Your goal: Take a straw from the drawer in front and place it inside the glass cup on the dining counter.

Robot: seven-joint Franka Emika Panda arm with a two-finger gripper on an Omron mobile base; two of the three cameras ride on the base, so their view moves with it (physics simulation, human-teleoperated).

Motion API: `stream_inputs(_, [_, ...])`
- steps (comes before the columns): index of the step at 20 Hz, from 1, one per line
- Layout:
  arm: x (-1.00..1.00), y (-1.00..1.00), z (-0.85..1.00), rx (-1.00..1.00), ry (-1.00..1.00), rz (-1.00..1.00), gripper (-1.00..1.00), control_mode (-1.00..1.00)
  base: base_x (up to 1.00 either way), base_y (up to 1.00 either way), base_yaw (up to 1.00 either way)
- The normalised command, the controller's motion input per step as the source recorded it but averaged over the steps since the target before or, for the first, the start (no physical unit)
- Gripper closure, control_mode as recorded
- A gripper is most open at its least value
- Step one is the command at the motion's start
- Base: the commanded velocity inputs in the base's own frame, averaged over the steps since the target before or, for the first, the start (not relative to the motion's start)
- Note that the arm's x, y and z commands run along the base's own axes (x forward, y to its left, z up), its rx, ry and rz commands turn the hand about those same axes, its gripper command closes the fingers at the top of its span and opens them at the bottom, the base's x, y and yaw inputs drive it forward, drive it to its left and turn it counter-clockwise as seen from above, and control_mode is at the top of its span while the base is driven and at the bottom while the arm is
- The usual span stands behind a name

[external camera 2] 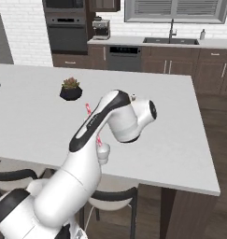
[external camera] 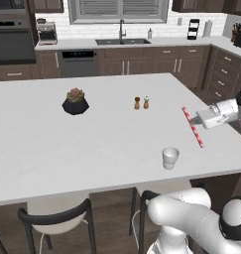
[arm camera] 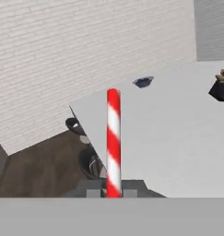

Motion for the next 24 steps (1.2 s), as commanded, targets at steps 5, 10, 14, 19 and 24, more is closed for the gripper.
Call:
stream_inputs(5, [0.00,0.09,-0.18,0.11,-0.20,0.07,1.00,-1.00,0.00,0.00,0.00])
stream_inputs(10, [0.00,0.18,-0.13,0.10,-0.14,0.00,1.00,-1.00,0.00,0.00,0.00])
stream_inputs(14, [0.00,0.16,-0.03,0.02,-0.05,0.00,1.00,-1.00,0.00,0.00,0.00])
stream_inputs(19, [0.00,0.01,-0.12,0.00,0.00,0.00,1.00,-1.00,0.00,0.00,0.00])
stream_inputs(24, [0.00,0.00,-0.13,0.00,0.00,0.00,1.00,-1.00,0.00,0.00,0.00])
